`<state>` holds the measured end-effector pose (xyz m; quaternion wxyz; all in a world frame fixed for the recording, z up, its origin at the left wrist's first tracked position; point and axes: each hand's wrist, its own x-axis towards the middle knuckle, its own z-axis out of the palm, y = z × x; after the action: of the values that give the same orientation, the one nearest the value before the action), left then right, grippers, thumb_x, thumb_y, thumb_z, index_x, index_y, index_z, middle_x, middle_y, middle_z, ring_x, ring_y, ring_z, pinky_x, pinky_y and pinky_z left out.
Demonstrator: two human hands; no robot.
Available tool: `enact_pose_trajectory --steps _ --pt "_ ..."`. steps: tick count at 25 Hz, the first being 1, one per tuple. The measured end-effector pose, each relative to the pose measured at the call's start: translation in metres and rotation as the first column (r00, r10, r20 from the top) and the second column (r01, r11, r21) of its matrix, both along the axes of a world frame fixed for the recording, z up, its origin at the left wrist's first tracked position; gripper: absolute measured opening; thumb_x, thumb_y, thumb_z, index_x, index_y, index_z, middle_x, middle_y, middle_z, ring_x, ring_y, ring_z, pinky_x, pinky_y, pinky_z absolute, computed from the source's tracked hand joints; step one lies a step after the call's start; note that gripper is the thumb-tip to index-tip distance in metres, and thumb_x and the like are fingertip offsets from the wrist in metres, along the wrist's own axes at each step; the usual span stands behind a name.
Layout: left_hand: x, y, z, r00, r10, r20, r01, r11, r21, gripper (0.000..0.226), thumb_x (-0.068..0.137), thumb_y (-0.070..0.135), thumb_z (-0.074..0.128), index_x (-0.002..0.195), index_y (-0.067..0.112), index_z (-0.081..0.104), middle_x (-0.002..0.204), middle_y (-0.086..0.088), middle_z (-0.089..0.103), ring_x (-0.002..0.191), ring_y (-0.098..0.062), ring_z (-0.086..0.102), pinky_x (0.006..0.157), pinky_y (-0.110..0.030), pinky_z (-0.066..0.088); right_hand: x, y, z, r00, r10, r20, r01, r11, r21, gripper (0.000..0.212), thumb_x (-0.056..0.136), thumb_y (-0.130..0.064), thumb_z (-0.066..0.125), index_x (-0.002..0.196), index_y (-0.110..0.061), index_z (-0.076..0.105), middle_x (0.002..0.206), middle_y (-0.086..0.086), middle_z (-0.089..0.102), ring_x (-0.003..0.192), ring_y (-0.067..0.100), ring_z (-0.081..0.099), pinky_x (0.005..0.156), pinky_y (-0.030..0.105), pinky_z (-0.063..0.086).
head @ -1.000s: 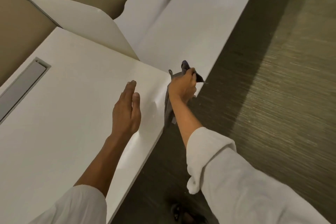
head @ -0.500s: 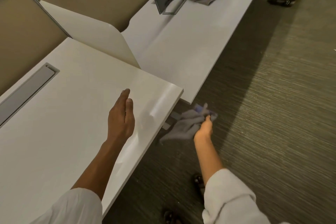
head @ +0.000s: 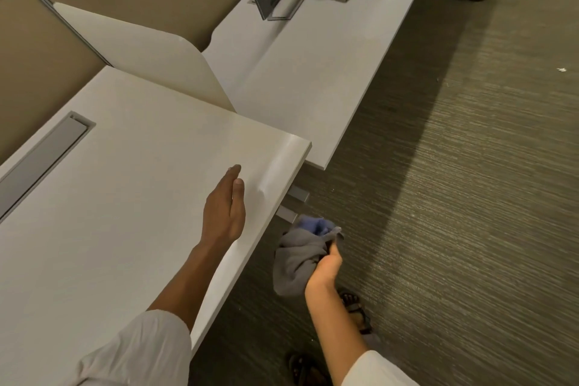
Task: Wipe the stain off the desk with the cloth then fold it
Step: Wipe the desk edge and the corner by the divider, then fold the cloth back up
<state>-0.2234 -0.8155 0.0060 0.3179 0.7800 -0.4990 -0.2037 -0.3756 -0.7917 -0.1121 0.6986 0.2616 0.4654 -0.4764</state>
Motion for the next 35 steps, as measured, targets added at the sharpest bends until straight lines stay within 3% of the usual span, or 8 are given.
enact_pose_trajectory --steps 2,5,8,11,14,17,27,35 --pt "0.0 0.001 -0.001 1.0 -0.004 -0.004 0.004 1.0 0.004 0.061 0.098 0.048 0.025 0.145 0.014 0.044 0.15 -0.006 0.047 0.139 -0.023 0.042 0.117 -0.042 0.032 0.025 -0.012 0.015 0.998 -0.048 0.039 0.05 0.998 -0.045 0.049 0.094 -0.05 0.053 0.081 -0.01 0.079 0.071 0.005 0.071 0.061 0.019 0.067 0.057 0.028 0.054" --pt "0.008 0.003 -0.004 1.0 -0.02 0.013 0.02 1.0 -0.016 0.053 0.102 0.039 0.028 0.145 0.013 0.044 0.149 -0.006 0.048 0.138 -0.022 0.043 0.115 -0.034 0.032 0.06 -0.037 0.035 0.96 0.111 -0.258 -0.161 0.971 -0.179 0.044 0.096 -0.047 0.051 0.115 -0.011 0.067 0.09 0.008 0.072 0.072 0.02 0.068 0.067 0.034 0.058" --pt "0.019 -0.001 -0.007 0.999 -0.013 0.033 0.013 1.0 -0.009 0.051 0.103 0.037 0.027 0.145 0.012 0.044 0.149 -0.007 0.047 0.139 -0.023 0.042 0.113 -0.031 0.03 0.084 -0.047 0.049 0.593 0.237 -0.77 -0.565 0.804 -0.188 0.039 0.101 -0.036 0.047 0.134 -0.016 0.056 0.116 0.01 0.068 0.101 0.023 0.069 0.085 0.041 0.06" --pt "0.018 -0.006 -0.008 1.0 0.0 0.014 0.0 1.0 -0.003 0.058 0.099 0.044 0.024 0.145 0.013 0.043 0.15 -0.007 0.046 0.14 -0.024 0.041 0.115 -0.036 0.03 0.093 -0.068 0.057 0.209 0.153 -0.966 -0.676 0.736 -0.03 0.048 0.1 -0.019 0.053 0.147 -0.014 0.043 0.141 0.011 0.056 0.122 0.028 0.06 0.095 0.041 0.054" --pt "0.024 -0.015 -0.007 1.0 0.003 0.009 -0.003 1.0 -0.007 0.062 0.097 0.047 0.023 0.145 0.014 0.044 0.15 -0.006 0.046 0.14 -0.024 0.041 0.117 -0.04 0.031 0.086 -0.128 0.065 0.111 0.106 -0.988 -0.633 0.774 0.012 0.042 0.099 -0.013 0.051 0.141 -0.004 0.046 0.137 0.016 0.058 0.122 0.034 0.059 0.096 0.043 0.051" --pt "0.033 -0.024 -0.005 0.999 0.041 -0.015 -0.041 0.999 0.018 0.062 0.096 0.048 0.023 0.144 0.015 0.046 0.15 -0.005 0.047 0.14 -0.024 0.041 0.117 -0.045 0.031 0.064 -0.192 0.061 0.13 0.092 -0.987 -0.637 0.771 -0.012 0.026 0.101 -0.014 0.048 0.122 -0.003 0.058 0.118 0.02 0.067 0.111 0.035 0.063 0.084 0.039 0.051" --pt "0.008 -0.048 0.019 0.989 0.081 -0.122 -0.087 0.995 -0.042 0.03 0.101 0.022 0.046 0.119 0.005 0.064 0.117 -0.012 0.07 0.11 -0.026 0.064 0.092 -0.034 0.052 -0.059 -0.231 0.057 0.807 0.381 -0.452 -0.543 0.779 -0.312 0.051 0.095 -0.051 0.053 0.082 -0.007 0.075 0.083 0.009 0.076 0.068 0.02 0.074 0.057 0.024 0.057" --pt "-0.043 -0.049 0.033 0.794 0.135 -0.593 0.058 0.954 0.294 0.067 0.081 0.04 0.074 0.137 0.016 0.047 0.137 -0.004 0.054 0.125 -0.027 0.054 0.104 -0.044 0.048 -0.065 -0.152 0.088 0.781 0.622 0.056 -0.506 0.682 -0.528 0.038 0.086 -0.039 0.062 0.101 -0.008 0.076 0.102 0.014 0.071 0.096 0.027 0.07 0.092 0.039 0.055"
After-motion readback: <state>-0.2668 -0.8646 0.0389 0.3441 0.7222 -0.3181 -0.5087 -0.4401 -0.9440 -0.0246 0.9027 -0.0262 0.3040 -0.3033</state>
